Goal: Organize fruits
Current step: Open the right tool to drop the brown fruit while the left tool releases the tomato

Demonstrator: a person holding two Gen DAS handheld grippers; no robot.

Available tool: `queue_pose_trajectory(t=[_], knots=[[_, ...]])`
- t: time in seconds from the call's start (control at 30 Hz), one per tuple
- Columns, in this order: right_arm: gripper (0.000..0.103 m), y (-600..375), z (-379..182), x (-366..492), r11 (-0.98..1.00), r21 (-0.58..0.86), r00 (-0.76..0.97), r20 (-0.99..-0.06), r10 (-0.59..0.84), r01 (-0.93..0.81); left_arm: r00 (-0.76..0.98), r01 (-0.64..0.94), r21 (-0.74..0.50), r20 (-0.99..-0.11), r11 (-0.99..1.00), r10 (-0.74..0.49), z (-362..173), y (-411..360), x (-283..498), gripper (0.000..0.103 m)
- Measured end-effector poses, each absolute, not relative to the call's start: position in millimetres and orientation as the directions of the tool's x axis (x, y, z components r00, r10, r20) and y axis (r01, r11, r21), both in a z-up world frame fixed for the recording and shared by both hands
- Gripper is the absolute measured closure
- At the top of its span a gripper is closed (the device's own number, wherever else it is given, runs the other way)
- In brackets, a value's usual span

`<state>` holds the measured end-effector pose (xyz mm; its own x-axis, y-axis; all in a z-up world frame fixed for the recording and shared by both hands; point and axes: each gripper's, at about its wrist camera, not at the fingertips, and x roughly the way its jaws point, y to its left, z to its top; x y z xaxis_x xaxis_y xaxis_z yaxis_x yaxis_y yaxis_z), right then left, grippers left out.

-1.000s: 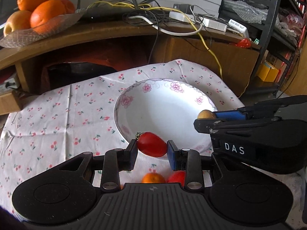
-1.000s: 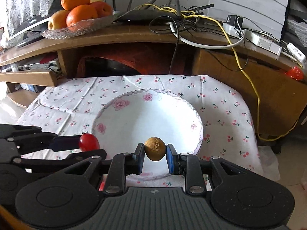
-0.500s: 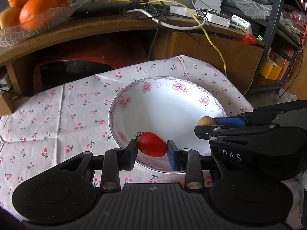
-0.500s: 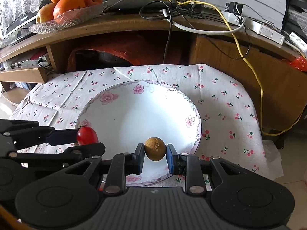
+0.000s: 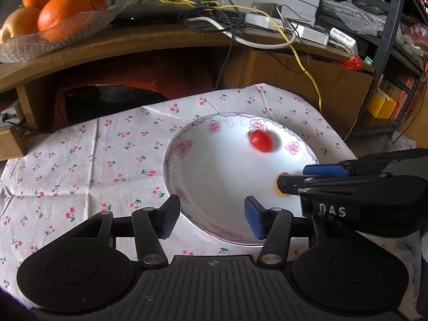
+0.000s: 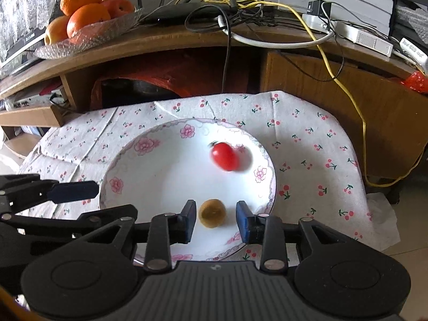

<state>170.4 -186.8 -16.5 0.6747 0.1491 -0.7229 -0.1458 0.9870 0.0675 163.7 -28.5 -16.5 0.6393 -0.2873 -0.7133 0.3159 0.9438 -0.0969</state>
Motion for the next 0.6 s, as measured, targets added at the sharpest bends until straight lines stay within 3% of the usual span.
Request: queue_pose_trajectory(t=[0.6], knots=[[0.068,-198,3,165,0.985,0.137,0.706,-0.688,0.17,-0.104,0.655,0.295,-0.106,-0.701,0.95,-0.282,2,-10,148,0.039]])
